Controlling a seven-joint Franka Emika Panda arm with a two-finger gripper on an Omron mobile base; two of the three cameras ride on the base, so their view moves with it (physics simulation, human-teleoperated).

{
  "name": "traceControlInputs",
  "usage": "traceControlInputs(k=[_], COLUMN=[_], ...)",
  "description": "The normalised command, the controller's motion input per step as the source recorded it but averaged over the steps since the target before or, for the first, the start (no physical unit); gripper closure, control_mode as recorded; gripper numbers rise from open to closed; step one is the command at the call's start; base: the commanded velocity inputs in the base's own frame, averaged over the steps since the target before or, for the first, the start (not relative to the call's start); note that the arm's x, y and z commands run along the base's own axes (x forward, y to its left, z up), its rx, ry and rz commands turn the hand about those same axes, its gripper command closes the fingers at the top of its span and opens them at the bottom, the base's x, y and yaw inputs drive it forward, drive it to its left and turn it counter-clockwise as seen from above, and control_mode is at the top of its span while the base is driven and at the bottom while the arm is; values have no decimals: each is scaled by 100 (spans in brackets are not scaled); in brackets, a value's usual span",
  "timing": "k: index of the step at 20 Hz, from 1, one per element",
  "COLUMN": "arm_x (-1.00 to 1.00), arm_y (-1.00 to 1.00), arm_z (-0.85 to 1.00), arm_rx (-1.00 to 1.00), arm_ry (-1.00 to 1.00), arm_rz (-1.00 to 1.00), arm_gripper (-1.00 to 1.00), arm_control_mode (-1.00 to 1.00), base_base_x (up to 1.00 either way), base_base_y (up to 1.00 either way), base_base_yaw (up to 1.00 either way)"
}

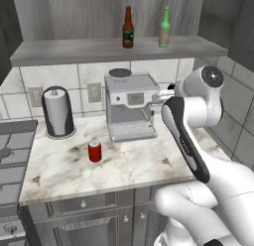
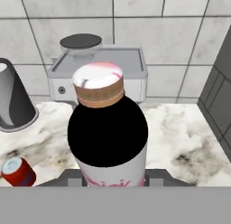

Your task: Sort all alcoholic drinks to one cabinet, and non-alcoholic drinks to the other.

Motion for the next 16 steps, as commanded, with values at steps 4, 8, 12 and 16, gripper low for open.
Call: traceControlInputs(k=[4, 8, 12, 16], arm_x=[-32, -36, -37, -36], arm_y=[-21, -16, -10, -5], arm_z=[30, 29, 29, 29], arm_rx=[0, 0, 0, 0], arm_ry=[-1, -2, -5, -7], arm_rz=[-3, -2, -1, -1], arm_gripper=[100, 100, 100, 100], arm_control_mode=[-100, -100, -100, -100], base_base_x=[0, 0, 0, 0], base_base_y=[0, 0, 0, 0], base_base_yaw=[0, 0, 0, 0])
